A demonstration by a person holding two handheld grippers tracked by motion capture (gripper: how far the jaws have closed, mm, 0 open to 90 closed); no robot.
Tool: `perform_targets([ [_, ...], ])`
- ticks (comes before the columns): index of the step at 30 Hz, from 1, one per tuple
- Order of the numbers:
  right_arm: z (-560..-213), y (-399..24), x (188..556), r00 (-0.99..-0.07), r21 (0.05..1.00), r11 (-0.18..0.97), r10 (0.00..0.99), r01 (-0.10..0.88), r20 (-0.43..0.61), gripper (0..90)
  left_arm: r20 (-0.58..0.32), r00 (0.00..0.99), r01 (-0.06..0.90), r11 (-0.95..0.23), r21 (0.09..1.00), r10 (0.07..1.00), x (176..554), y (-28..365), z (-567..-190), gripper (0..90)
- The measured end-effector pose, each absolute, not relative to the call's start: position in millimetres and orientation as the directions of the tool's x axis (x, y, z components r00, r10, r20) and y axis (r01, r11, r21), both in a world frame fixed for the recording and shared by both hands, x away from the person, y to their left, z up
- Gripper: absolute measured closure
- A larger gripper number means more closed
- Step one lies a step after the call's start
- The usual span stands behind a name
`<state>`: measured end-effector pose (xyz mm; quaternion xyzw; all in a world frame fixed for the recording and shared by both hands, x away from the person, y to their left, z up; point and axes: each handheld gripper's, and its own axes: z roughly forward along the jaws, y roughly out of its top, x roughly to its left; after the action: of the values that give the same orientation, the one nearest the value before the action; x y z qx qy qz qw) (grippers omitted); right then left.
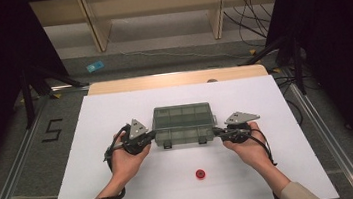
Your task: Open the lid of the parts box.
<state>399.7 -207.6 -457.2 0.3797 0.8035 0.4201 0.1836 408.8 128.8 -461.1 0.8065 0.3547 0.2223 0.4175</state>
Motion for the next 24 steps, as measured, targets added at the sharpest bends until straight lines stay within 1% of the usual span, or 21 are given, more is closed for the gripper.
perform_targets([
  [2, -458, -207, 401, -0.647, 0.833, 0.346, 0.763, 0.431, 0.018, 90.0, 0.060, 0.650, 0.385, -0.396, 0.834, 0.758, 410, 128, -461, 89.9],
  [4, -456, -208, 401, -0.646, 0.834, 0.347, 0.763, 0.430, 0.016, 90.0, 0.054, 0.645, 0.390, -0.390, 0.834, 0.762, 410, 127, -460, 89.9],
  [6, -456, -208, 402, -0.642, 0.842, 0.340, 0.767, 0.418, 0.009, 90.0, 0.070, 0.649, 0.374, -0.398, 0.838, 0.757, 412, 126, -459, 89.9],
  [7, -455, -207, 402, -0.636, 0.842, 0.329, 0.771, 0.427, 0.021, 90.0, 0.066, 0.649, 0.375, -0.394, 0.839, 0.758, 412, 126, -458, 89.9],
  [14, -451, -208, 404, -0.633, 0.858, 0.320, 0.774, 0.402, 0.008, 90.0, 0.056, 0.637, 0.365, -0.365, 0.857, 0.769, 416, 123, -455, 90.0],
  [16, -451, -208, 405, -0.631, 0.862, 0.319, 0.776, 0.394, 0.001, 90.0, 0.066, 0.641, 0.360, -0.376, 0.854, 0.765, 417, 124, -453, 90.0],
  [17, -450, -208, 405, -0.626, 0.860, 0.322, 0.780, 0.397, -0.003, 90.0, 0.055, 0.634, 0.358, -0.356, 0.863, 0.771, 417, 123, -453, 90.0],
  [23, -449, -206, 405, -0.625, 0.870, 0.306, 0.780, 0.386, 0.003, 90.0, 0.070, 0.635, 0.347, -0.365, 0.864, 0.769, 419, 122, -450, 90.0],
  [24, -448, -206, 405, -0.623, 0.868, 0.316, 0.782, 0.383, -0.009, 90.0, 0.059, 0.632, 0.343, -0.347, 0.873, 0.772, 419, 121, -450, 90.0],
])
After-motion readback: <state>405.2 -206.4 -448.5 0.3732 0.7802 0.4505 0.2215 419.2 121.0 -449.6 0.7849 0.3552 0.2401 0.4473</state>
